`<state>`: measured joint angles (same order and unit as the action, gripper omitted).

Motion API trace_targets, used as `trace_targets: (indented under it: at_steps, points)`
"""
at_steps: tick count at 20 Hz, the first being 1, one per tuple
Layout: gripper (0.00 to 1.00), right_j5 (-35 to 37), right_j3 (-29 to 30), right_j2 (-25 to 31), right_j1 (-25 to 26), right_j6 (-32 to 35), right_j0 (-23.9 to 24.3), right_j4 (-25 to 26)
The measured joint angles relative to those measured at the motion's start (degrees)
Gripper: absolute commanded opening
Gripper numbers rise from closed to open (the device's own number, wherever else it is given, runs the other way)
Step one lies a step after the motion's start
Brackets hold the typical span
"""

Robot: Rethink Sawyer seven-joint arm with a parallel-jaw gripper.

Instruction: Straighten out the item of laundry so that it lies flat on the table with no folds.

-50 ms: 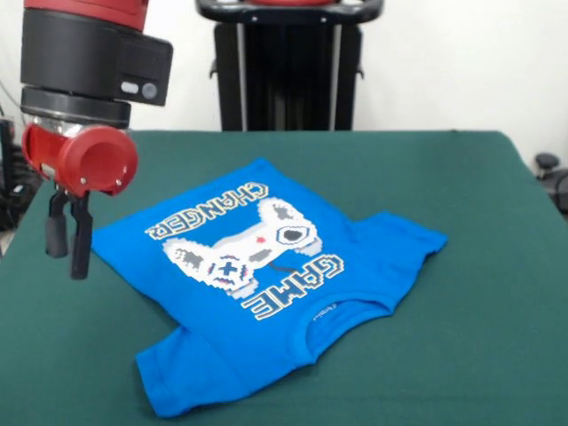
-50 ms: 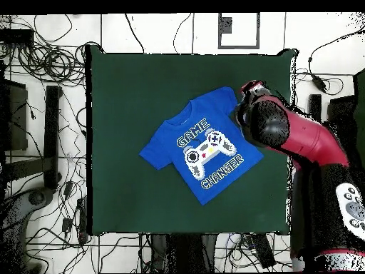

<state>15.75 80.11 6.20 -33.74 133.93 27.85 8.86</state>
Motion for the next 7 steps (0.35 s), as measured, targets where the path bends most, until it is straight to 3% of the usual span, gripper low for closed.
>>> trace_targets:
  at_steps: [7]
  points:
    - [1.00, 0.00, 0.00, 0.00, -1.68, 0.00, 0.00, 1.15]
